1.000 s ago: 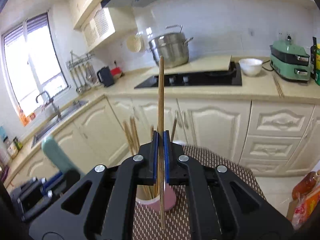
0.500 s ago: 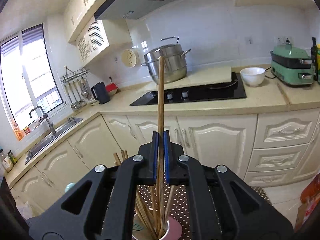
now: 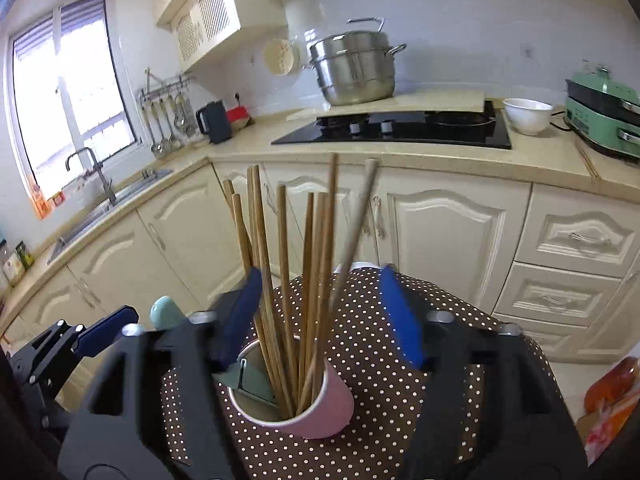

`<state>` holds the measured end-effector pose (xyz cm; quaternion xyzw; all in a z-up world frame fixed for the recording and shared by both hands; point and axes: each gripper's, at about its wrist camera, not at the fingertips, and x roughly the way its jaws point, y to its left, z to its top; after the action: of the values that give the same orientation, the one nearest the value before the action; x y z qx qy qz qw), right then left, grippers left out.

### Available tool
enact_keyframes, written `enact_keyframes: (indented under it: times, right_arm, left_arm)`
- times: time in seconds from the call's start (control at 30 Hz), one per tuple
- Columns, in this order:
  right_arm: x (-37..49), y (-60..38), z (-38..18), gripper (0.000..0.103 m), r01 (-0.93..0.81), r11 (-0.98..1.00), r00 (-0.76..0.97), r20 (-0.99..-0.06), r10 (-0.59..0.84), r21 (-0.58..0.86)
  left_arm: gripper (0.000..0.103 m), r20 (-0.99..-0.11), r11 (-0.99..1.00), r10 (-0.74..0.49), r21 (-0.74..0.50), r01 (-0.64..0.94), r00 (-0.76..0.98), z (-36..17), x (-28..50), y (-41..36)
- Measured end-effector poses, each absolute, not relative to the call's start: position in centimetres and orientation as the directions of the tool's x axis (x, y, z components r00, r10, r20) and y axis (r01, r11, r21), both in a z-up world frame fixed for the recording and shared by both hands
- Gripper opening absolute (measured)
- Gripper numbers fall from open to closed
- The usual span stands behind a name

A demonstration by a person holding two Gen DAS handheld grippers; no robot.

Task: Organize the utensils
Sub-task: 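Lower the spatula and chopstick into the pink cup and open both grippers, then grasp the black-handled fork with the left gripper while the right gripper grasps the metal spoon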

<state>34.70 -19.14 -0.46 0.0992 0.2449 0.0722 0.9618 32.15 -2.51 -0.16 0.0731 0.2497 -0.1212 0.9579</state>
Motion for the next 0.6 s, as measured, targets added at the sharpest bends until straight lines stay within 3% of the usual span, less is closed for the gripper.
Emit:
enact_keyframes:
  times: [0.17,0.47,0.6]
  right_arm:
    - [32.6,-19.0,-0.5,0.064,-0.100,0.975,0.867,-0.464,0.183,0.198]
    - [28.9,-18.1,0.4,0.079,-0.152,0.974,0.873,-0.438,0.213,0.170]
    - [27.2,-17.8,0.4,0.090,-0.185,0.963,0.870,-0.424,0.252,0.194]
  left_arm:
    - [0.054,-0.490,0.967,-0.178,0.074,0.244,0.853,0.0,31.3,-1.8]
    - [0.063,-0.477,0.976,-0.162,0.051,0.211,0.864,1.0,28.7,-0.4]
    - [0.064,-0.485,0.978,-0.150,0.055,0.201,0.861,0.9,27.4,0.1]
